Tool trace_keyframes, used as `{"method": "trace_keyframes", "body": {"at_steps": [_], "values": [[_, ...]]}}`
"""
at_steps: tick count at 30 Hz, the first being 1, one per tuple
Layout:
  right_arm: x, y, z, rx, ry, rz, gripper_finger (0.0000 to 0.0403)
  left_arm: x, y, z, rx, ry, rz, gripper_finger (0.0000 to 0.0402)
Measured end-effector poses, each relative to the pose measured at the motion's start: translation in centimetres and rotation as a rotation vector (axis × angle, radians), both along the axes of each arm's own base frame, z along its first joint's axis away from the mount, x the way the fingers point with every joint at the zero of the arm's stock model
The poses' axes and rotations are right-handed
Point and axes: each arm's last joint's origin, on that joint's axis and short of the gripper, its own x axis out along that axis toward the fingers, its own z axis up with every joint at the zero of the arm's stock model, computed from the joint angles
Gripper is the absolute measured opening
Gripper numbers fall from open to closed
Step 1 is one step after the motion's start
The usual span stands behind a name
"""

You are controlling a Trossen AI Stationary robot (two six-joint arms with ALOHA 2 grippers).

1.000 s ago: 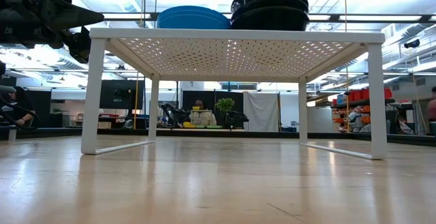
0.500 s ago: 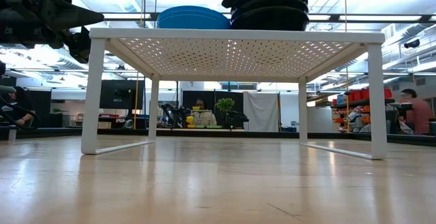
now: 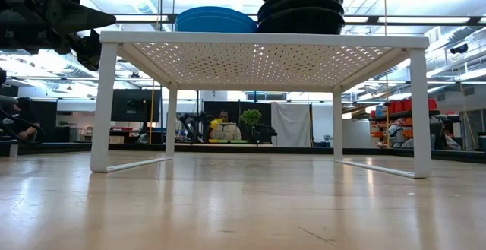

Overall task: Pick & Place Mini bowls
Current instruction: Return to Home Position

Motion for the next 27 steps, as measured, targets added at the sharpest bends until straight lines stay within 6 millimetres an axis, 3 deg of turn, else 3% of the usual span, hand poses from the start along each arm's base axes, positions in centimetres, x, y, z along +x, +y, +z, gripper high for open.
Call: {"method": "trace_keyframes", "body": {"at_steps": [5, 11, 18, 27], "values": [[-1.2, -1.2, 1.6, -0.014, -0.034, -0.078, 0.0128, 0.0, 0.0, 0.0, 0.0, 0.0, 0.0, 0.0288], [-2.6, -4.2, 3.3, -0.066, -0.106, -0.203, 0.0128, 0.0, 0.0, 0.0, 0.0, 0.0, 0.0, 0.0288], [-4.9, -7.8, 3.3, -0.122, -0.347, -0.324, 0.0128, 0.0, 0.0, 0.0, 0.0, -0.001, 0.0, 0.0288], [-11.5, -11.0, 2.1, -0.317, -0.805, -0.433, 0.0128, 0.0, 0.0, 0.0, 0.0, -0.001, 0.0, 0.0288]]}}
